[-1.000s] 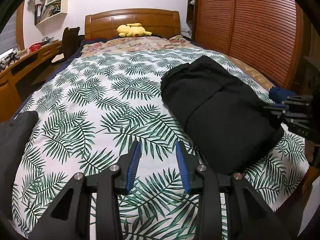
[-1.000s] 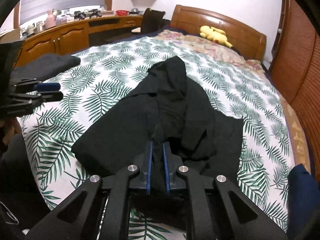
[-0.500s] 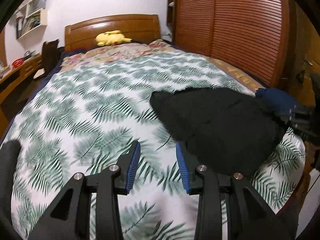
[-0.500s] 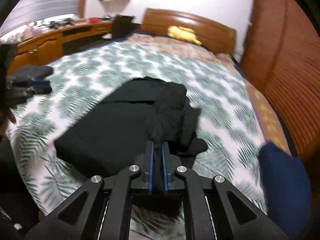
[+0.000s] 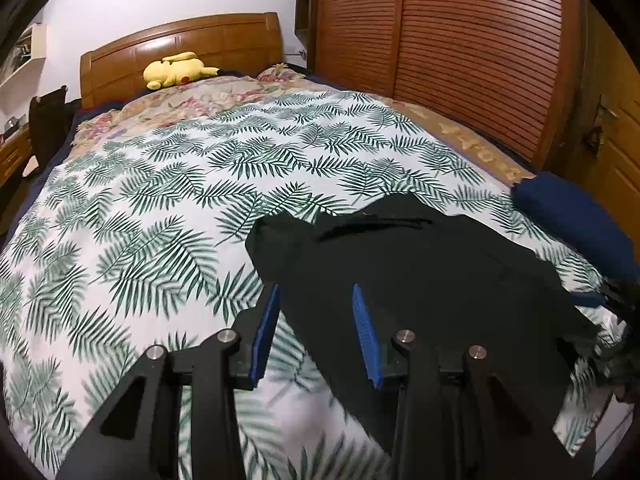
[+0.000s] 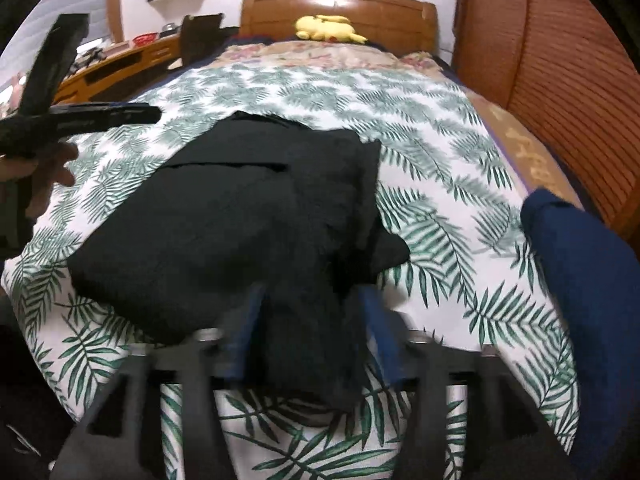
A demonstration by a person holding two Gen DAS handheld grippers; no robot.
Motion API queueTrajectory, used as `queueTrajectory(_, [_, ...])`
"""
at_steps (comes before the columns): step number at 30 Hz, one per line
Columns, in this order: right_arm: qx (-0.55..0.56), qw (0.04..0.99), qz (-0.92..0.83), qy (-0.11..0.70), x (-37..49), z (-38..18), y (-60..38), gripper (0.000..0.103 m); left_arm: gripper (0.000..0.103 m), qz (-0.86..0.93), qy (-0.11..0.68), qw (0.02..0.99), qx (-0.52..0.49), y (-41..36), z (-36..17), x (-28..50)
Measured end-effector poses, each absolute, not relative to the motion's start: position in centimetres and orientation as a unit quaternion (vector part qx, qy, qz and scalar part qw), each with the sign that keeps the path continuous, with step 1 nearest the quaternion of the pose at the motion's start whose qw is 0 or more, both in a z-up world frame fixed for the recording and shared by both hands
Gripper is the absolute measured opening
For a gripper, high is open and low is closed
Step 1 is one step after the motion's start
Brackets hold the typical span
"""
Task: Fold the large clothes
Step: 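Close the right gripper on the folded black coat bundle, then lift the coat bundle with the right gripper while the left gripper grasps its other end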
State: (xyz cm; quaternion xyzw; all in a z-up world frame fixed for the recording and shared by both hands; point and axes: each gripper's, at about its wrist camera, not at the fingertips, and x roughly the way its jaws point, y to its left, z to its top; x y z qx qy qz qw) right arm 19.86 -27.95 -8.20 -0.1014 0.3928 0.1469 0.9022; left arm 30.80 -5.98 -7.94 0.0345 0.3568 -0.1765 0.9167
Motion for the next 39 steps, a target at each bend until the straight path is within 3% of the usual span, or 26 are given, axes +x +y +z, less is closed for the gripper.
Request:
queueTrajectory(3, [-0.066,0.898,0.152,0.408,20.3,-9.0,-29.0,0.076,0.036,-0.173,0.365,0.914,0.043,-6.3,-8.7,33.2])
queueTrajectory(13, [-0.038,0.884,0.177,0.431,21.3,-11.5,-29.2,0.077,0.038,-0.179,0.412,0.893,0.025,-6.4,-12.4,39.1])
queueTrajectory(25, [-0.042,0.881,0.193,0.43,21.5,-12.2,-29.2,0.077,0.05,-0.149,0.413,0.897,0.055,-6.7,-14.4,40.9])
queueTrajectory(39, [-0.033,0.877,0.199,0.436,21.9,-12.5,-29.0,0.079,0.053,-0.164,0.425,0.889,0.044,-6.5,-15.6,42.4])
